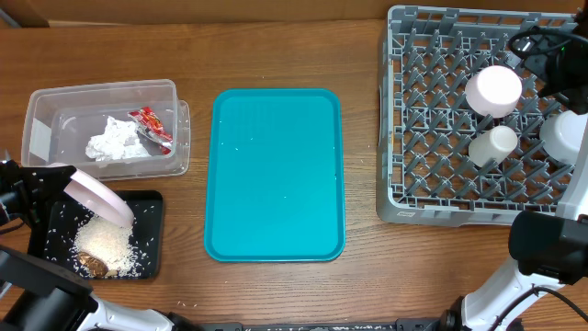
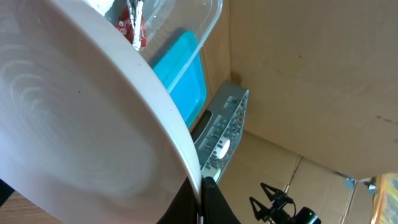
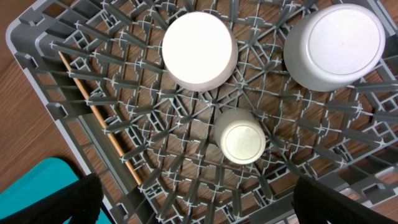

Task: Sort waste into correct bins and load items into the dishwasher
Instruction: 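Carry the emptied plate back and set it on the teal tray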

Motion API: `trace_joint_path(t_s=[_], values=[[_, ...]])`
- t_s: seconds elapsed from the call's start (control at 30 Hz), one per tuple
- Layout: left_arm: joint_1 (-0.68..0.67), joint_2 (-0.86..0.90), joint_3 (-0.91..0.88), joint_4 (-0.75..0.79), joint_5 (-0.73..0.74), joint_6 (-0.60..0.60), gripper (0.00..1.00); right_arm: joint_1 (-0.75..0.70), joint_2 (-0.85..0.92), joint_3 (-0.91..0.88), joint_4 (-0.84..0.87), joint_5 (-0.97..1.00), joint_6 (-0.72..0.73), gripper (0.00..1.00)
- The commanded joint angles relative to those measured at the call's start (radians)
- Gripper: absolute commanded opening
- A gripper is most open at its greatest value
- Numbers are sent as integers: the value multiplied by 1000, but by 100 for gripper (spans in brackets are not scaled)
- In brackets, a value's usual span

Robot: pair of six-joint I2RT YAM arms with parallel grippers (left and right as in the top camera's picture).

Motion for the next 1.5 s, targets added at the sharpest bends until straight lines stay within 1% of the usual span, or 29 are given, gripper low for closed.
trace_joint_path(t_s=[0.0,0.13,0.2,0.33,0.4,0.5,0.63,0.7,0.8,0.9,0.97,1.03,1.17,1.23,1.33,1.47], values=[[-7,-60,-6,-4,-16,11,4,2,-20,19,3,10,-6,100],[-49,-139,-6,-3,-61,-12,4,2,-20,19,3,10,-6,100],[-87,-199,-6,-3,-105,-62,4,2,-20,19,3,10,-6,100],[-186,-314,-6,3,-156,-116,4,2,-20,19,3,10,-6,100],[-276,-380,-6,27,-201,-172,4,2,-20,19,3,10,-6,100],[-463,-463,-6,82,-312,-286,4,2,-20,19,3,10,-6,100],[-729,-515,-6,211,-446,-435,4,2,-20,19,3,10,-6,100],[-895,-518,-6,303,-549,-491,4,2,-20,19,3,10,-6,100],[-1114,-493,-6,394,-729,-558,4,2,-20,19,3,10,-6,100],[-1318,-433,-6,455,-978,-642,4,2,-20,19,3,10,-6,100],[-1422,-381,-6,489,-1067,-656,4,2,-20,19,3,10,-6,100],[-1506,-325,-6,535,-1109,-655,4,2,-20,19,3,10,-6,100],[-1628,-208,-6,614,-1215,-652,4,2,-20,19,3,10,-6,100],[-1670,-152,-6,635,-1249,-652,4,2,-20,19,3,10,-6,100],[-1717,-82,-6,655,-1252,-652,4,2,-20,19,3,10,-6,100],[-1746,-8,-6,660,-1258,-653,4,2,-20,19,3,10,-6,100]])
